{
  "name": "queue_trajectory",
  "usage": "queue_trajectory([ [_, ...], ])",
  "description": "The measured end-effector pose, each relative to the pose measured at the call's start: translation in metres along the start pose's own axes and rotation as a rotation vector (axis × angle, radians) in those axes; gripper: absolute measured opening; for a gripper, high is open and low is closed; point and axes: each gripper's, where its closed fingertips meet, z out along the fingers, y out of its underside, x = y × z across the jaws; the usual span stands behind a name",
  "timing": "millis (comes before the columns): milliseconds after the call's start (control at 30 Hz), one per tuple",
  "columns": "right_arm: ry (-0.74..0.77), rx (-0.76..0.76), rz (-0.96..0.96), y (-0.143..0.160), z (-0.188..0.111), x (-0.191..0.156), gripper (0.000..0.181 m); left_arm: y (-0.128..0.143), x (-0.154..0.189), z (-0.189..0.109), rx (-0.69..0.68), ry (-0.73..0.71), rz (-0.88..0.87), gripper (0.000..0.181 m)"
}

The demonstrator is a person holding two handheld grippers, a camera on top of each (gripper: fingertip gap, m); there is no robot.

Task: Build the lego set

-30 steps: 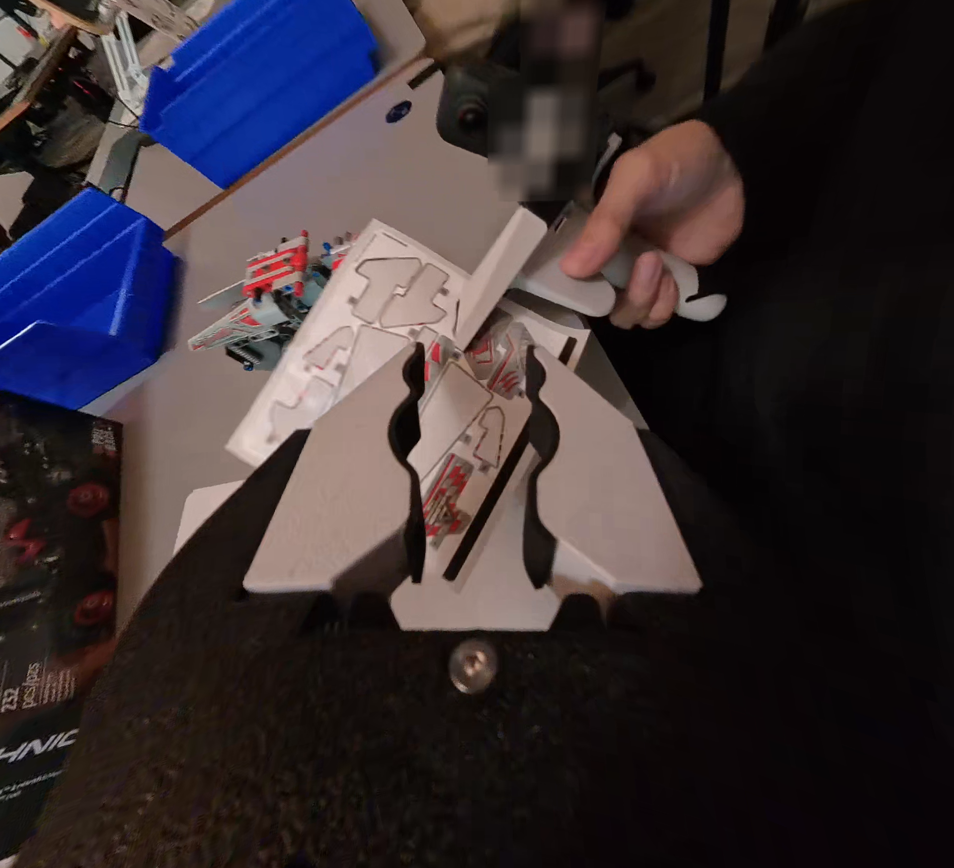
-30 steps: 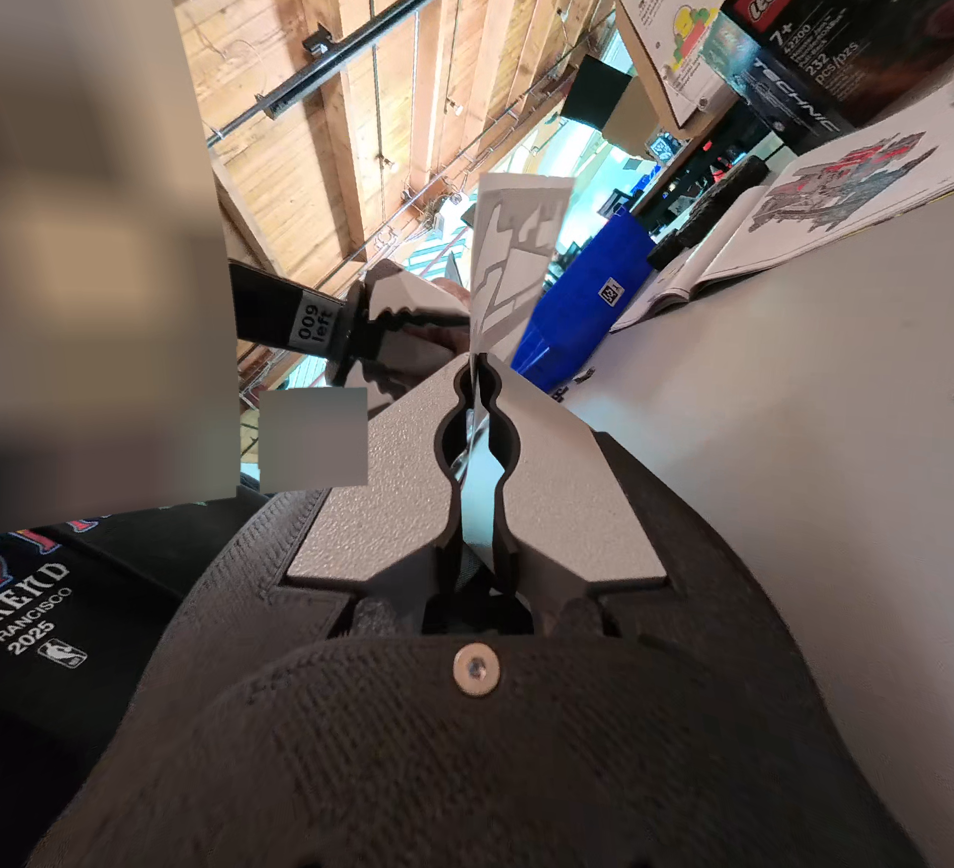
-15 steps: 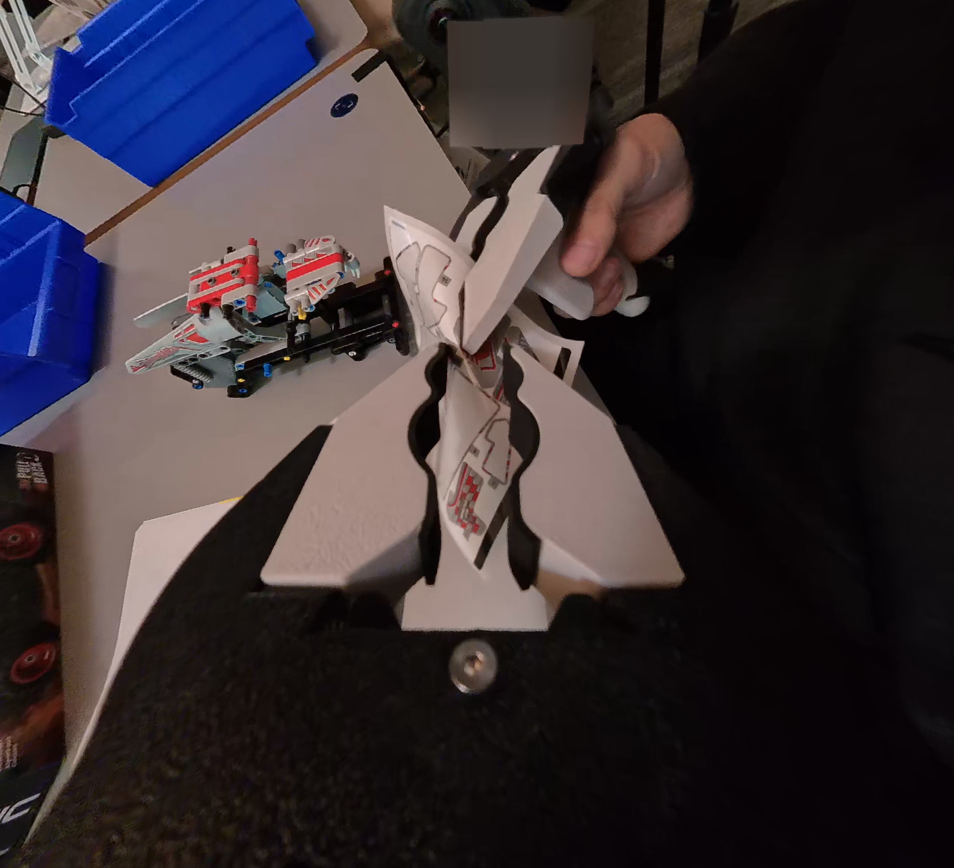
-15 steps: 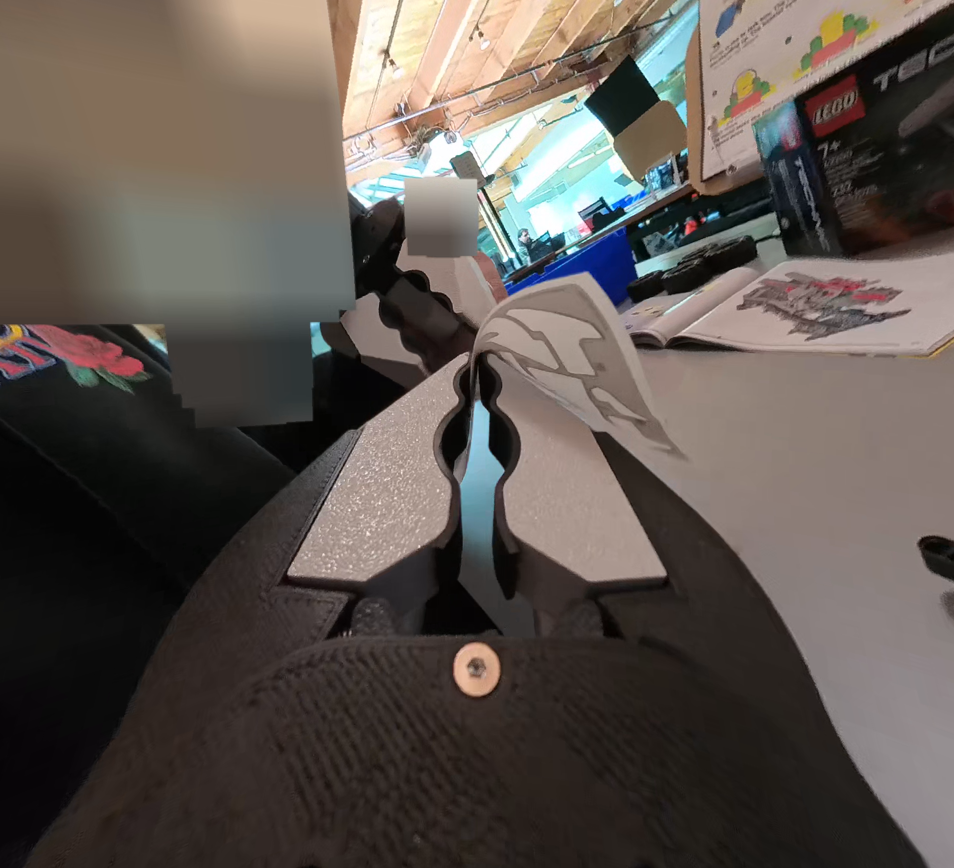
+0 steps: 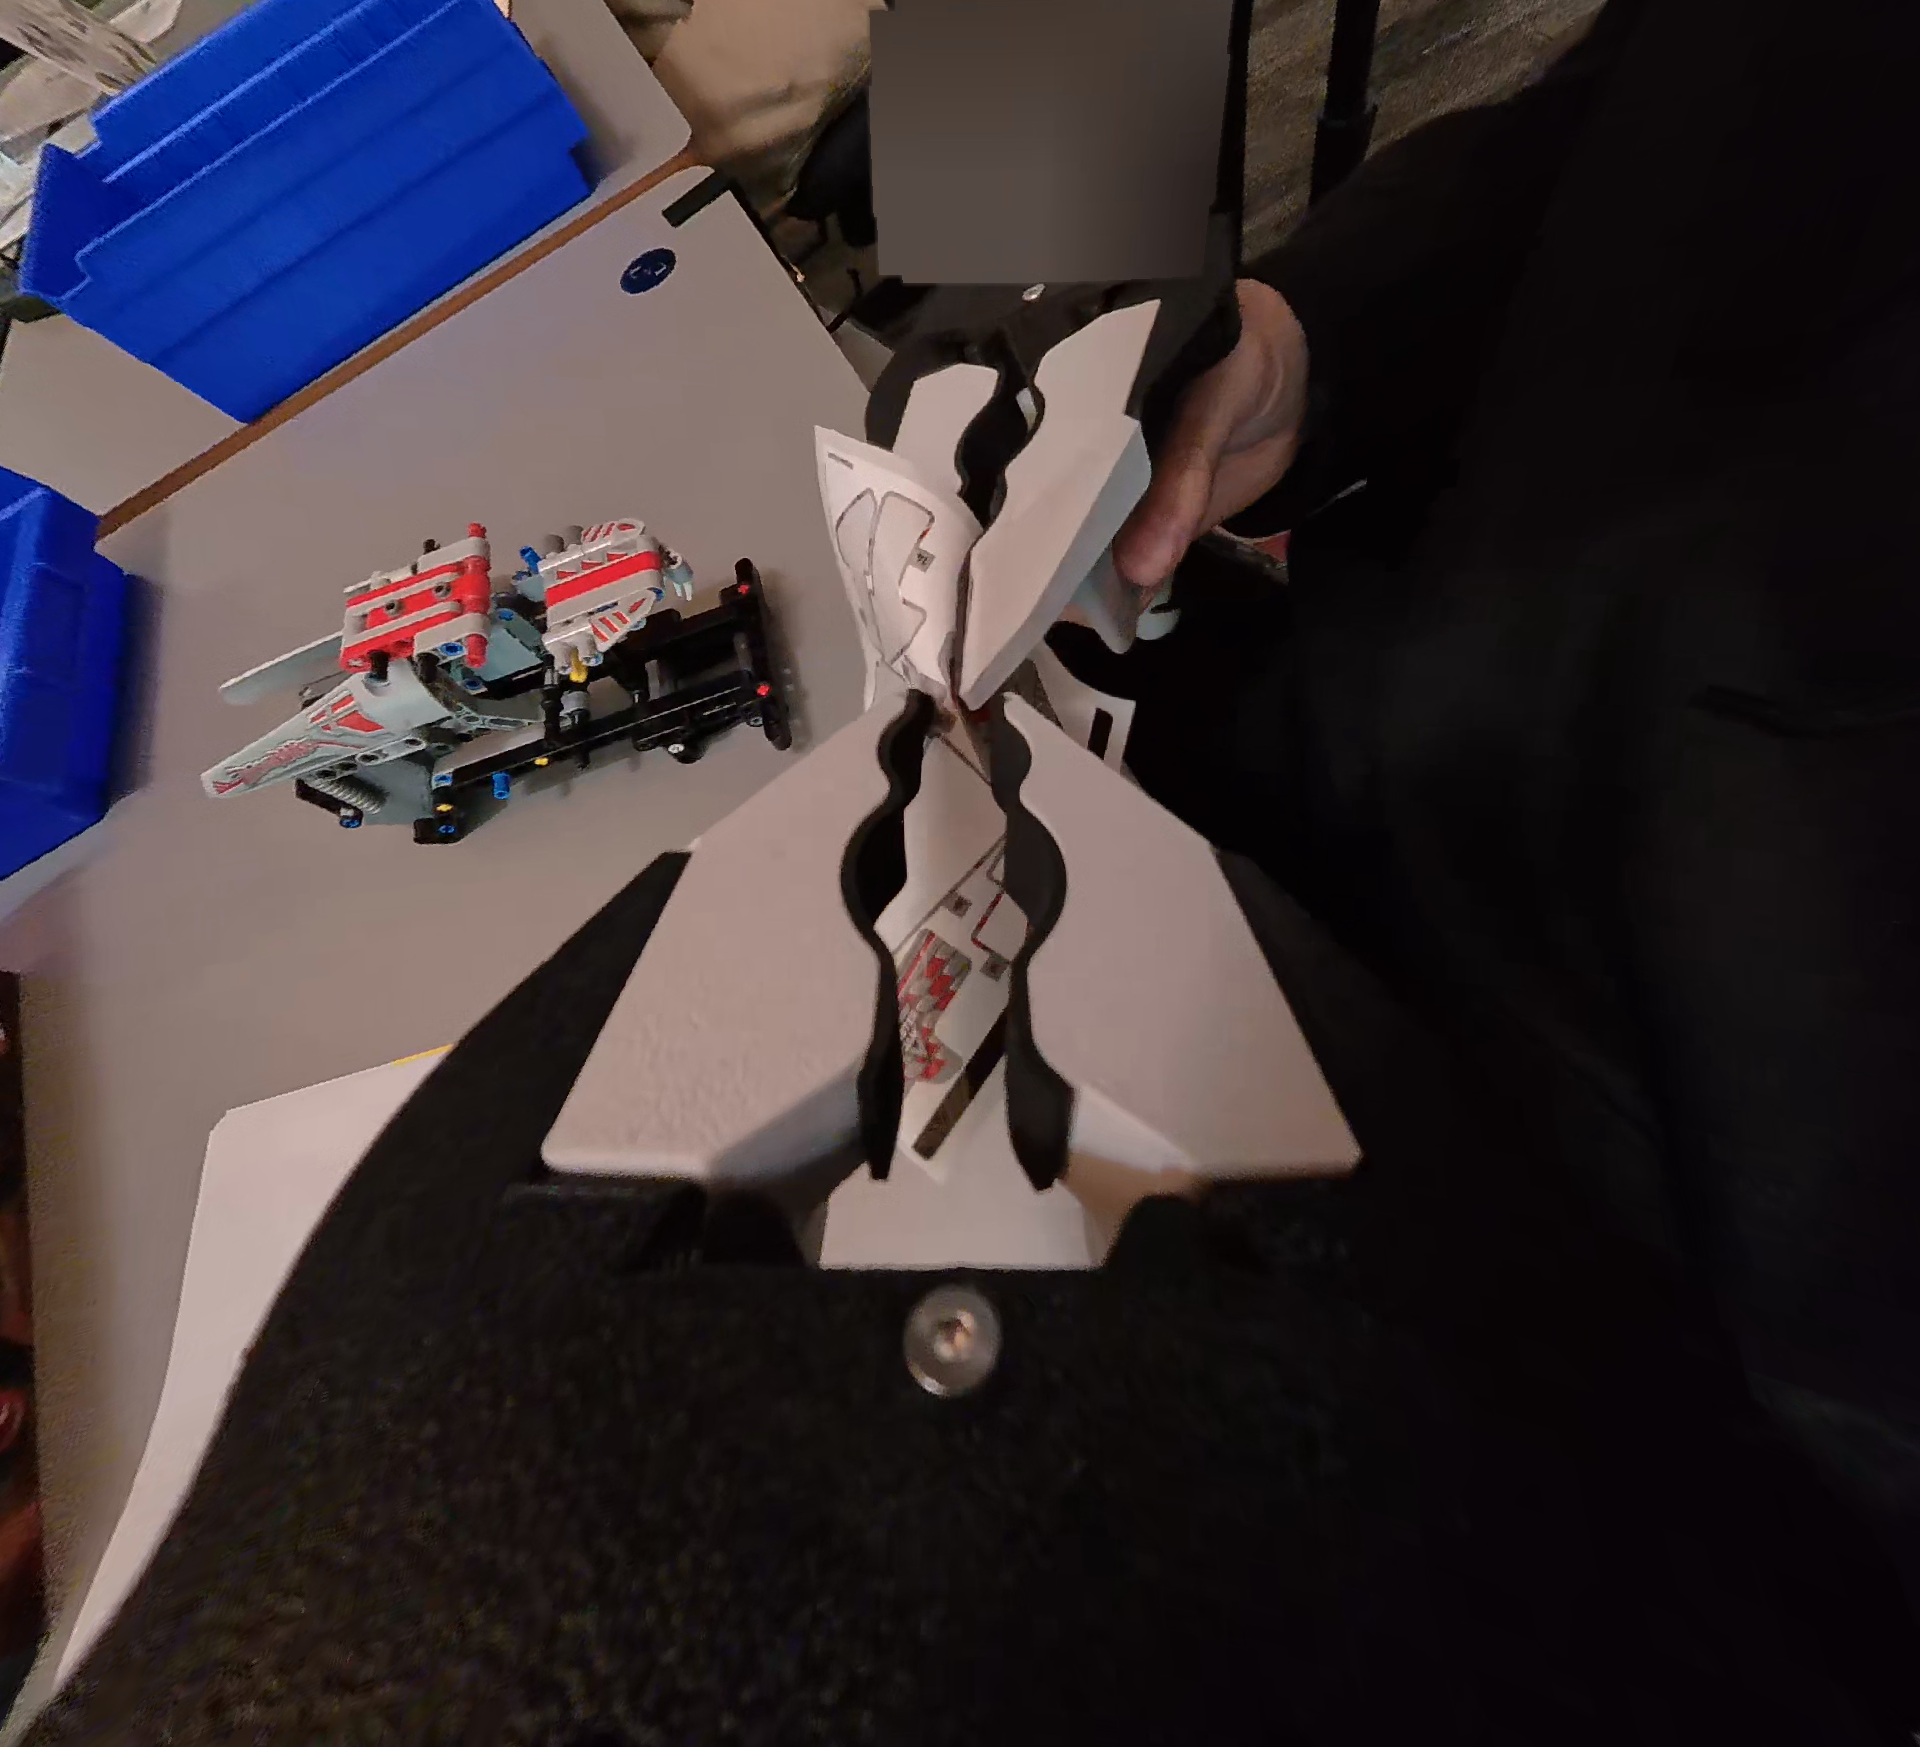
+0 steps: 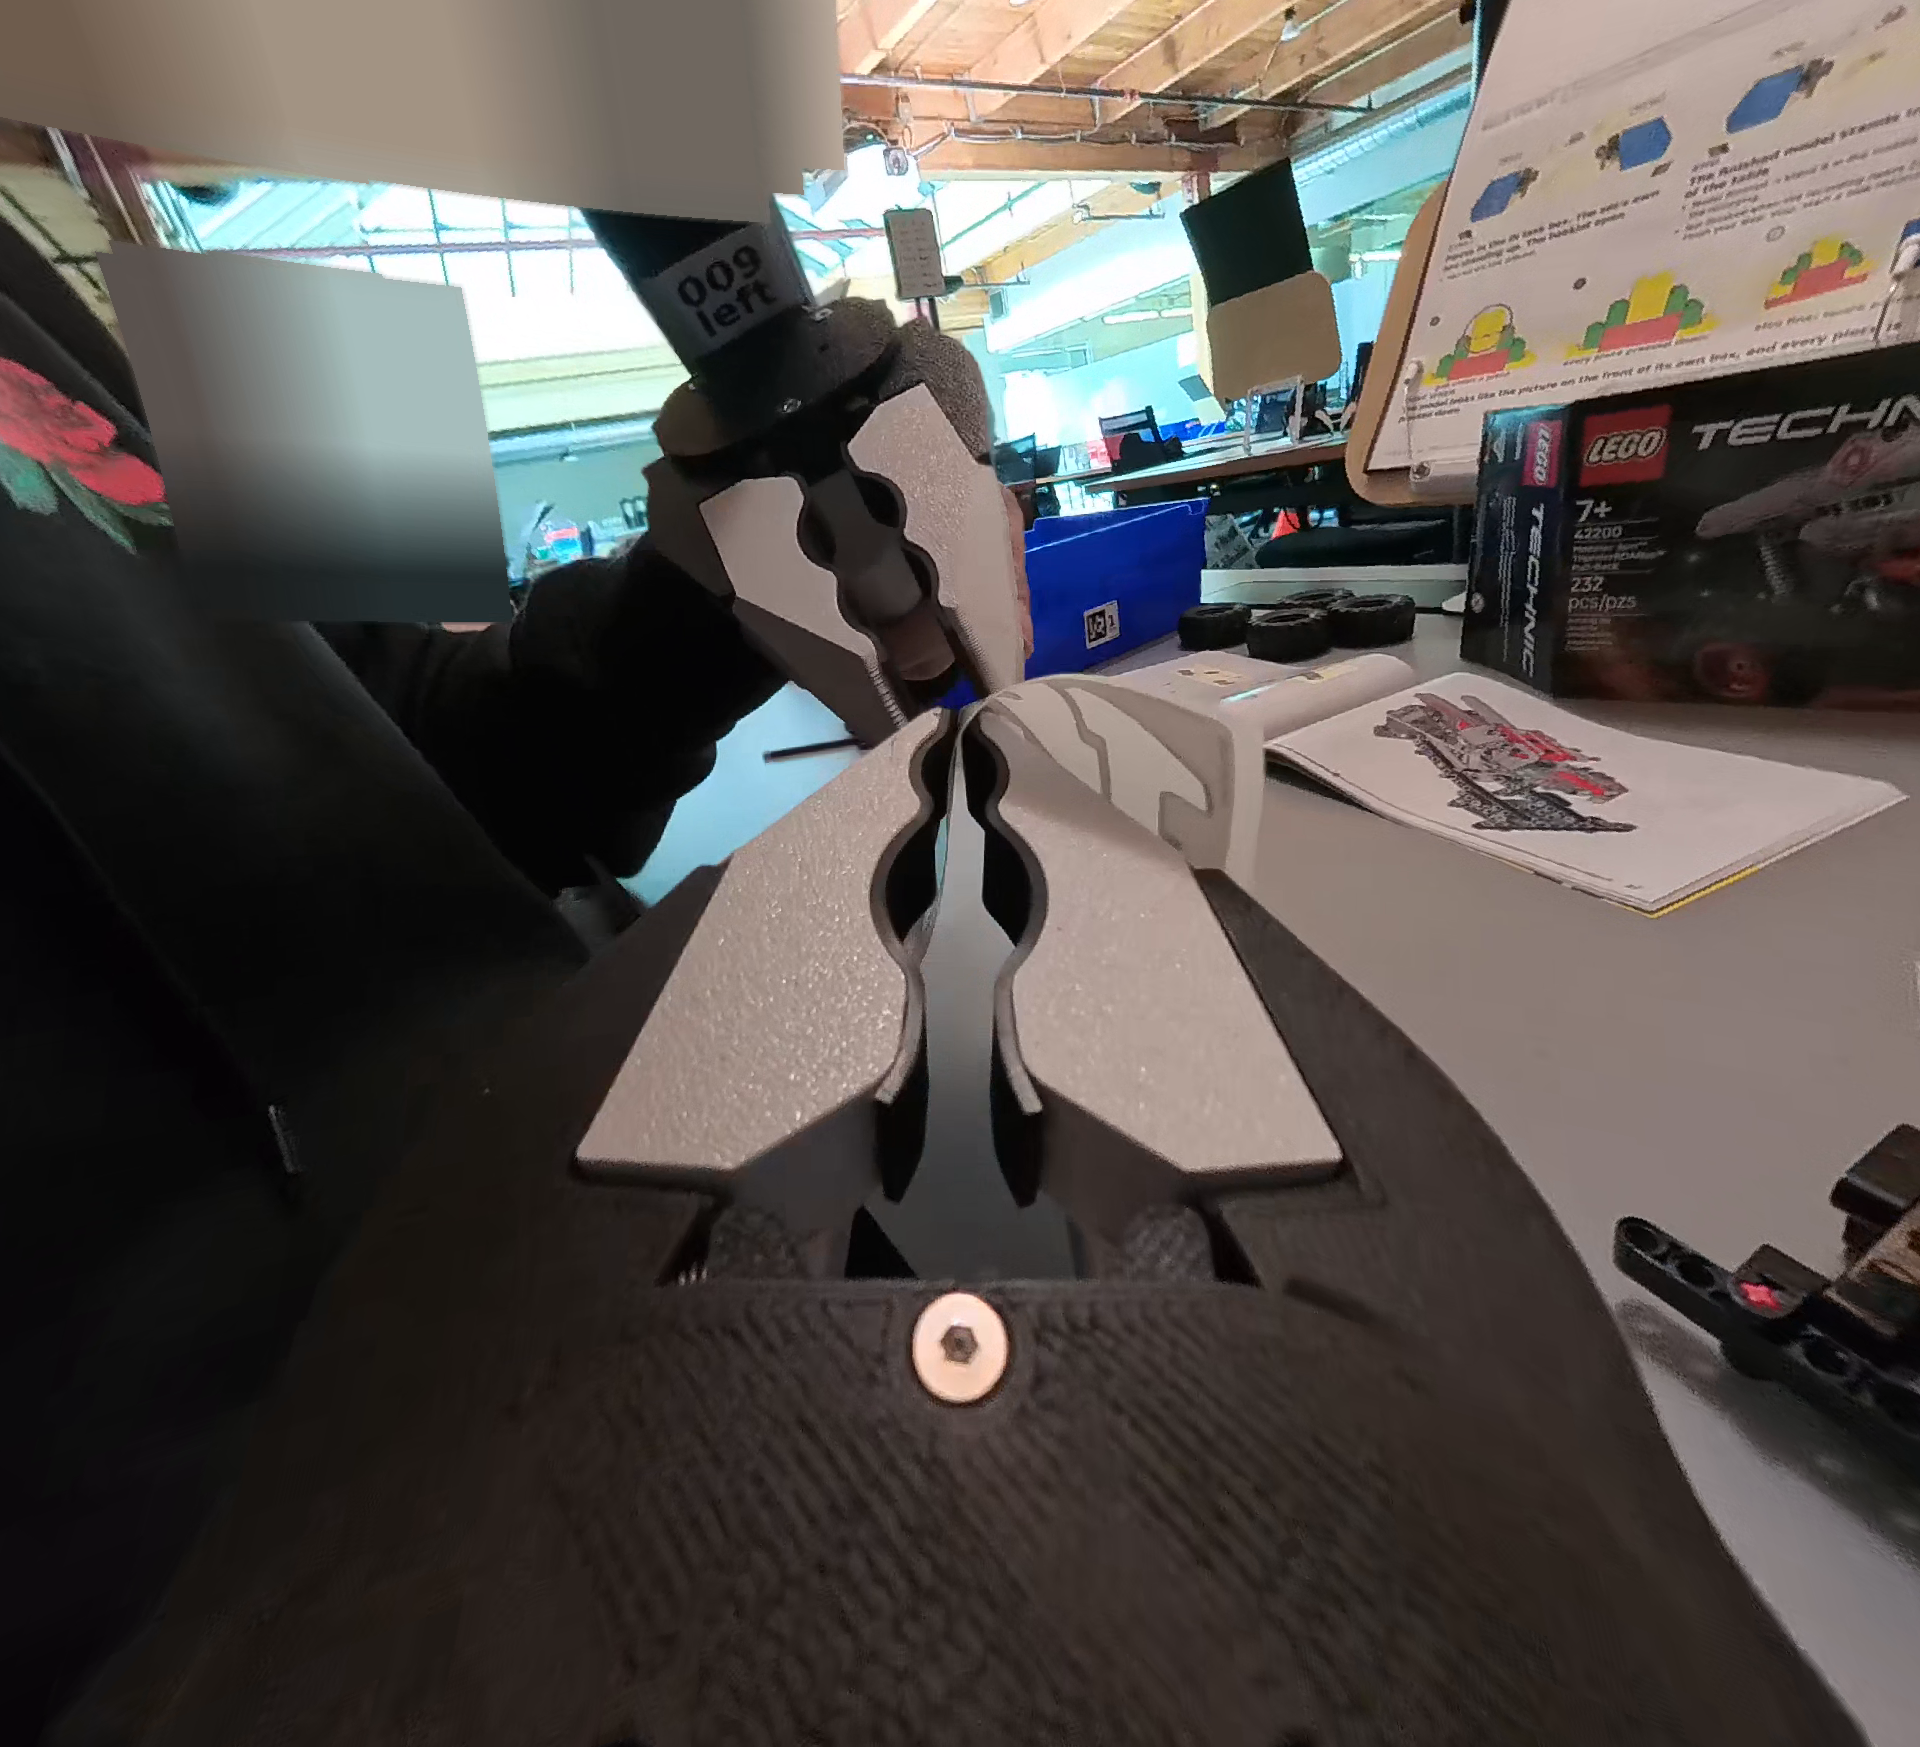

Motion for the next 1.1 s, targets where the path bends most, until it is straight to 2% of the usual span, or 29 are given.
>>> queue_trajectory([
  [200,0.018,-0.028,-0.072,0.002,0.001,-0.001,0.000,0.001,0.002,-0.001,0.006,0.043,-0.012,0.007],
  [500,0.047,-0.154,-0.260,0.015,0.001,-0.001,0.000,0.011,0.008,0.002,-0.029,0.128,-0.042,0.007],
  [667,0.048,-0.157,-0.115,0.018,0.001,0.003,0.000,0.016,0.004,0.004,-0.059,0.087,0.018,0.010],
  [833,0.050,-0.136,-0.056,0.017,0.001,0.006,0.000,0.013,-0.005,-0.001,-0.034,0.036,0.023,0.009],
  [933,0.042,-0.120,-0.011,0.016,0.001,0.007,0.000,0.008,-0.004,-0.004,-0.011,0.041,0.023,0.009],
  [1100,0.048,-0.100,0.048,0.015,0.000,0.011,0.000,0.009,-0.003,-0.003,-0.046,0.047,0.054,0.009],
])
